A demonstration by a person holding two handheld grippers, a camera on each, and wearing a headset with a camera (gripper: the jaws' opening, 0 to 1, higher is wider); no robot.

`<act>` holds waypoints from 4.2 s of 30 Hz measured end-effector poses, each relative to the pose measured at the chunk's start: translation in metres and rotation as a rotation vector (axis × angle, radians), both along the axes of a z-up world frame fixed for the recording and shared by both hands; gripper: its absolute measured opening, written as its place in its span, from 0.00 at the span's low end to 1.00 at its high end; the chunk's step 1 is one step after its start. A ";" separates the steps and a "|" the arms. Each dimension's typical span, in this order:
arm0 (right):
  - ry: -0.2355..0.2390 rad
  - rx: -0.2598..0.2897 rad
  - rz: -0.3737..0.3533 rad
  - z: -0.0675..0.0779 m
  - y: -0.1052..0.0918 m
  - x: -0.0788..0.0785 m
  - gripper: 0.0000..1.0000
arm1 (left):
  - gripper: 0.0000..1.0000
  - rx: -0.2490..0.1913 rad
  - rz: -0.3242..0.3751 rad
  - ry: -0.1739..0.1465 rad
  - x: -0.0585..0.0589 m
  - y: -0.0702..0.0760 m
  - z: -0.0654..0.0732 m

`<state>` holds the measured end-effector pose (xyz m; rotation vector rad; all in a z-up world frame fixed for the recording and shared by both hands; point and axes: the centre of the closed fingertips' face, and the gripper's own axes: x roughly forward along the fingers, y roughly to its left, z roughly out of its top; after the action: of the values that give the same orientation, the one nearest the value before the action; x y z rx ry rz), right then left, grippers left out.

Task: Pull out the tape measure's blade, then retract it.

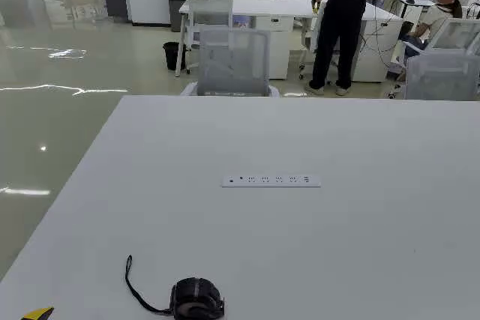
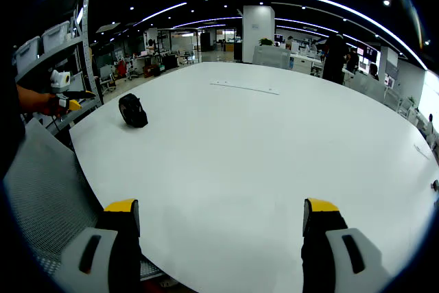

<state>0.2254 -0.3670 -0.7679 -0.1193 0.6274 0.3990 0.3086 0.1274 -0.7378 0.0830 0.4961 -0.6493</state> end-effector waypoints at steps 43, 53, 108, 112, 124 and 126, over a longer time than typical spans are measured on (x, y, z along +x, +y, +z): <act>-0.020 -0.013 0.046 0.004 0.006 0.002 0.99 | 0.99 0.015 -0.018 -0.004 -0.005 -0.007 0.005; -0.043 -0.015 0.089 0.013 0.009 0.012 0.97 | 0.99 0.032 -0.076 -0.011 0.001 -0.018 0.007; -0.074 -0.054 0.572 0.039 0.128 0.098 0.90 | 0.97 0.285 -0.605 0.004 0.076 -0.126 0.005; -0.071 -0.059 0.608 0.038 0.139 0.101 0.88 | 0.94 0.293 -0.633 0.006 0.078 -0.133 0.005; -0.069 -0.068 0.748 0.036 0.185 0.107 0.81 | 0.82 0.348 -0.742 0.037 0.069 -0.158 -0.006; -0.069 -0.068 0.763 0.036 0.190 0.109 0.80 | 0.81 0.355 -0.753 0.039 0.068 -0.161 -0.007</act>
<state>0.3344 -0.1771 -0.7324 -0.4413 0.5098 1.1042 0.3765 -0.0336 -0.7448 0.6146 0.6155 -1.2927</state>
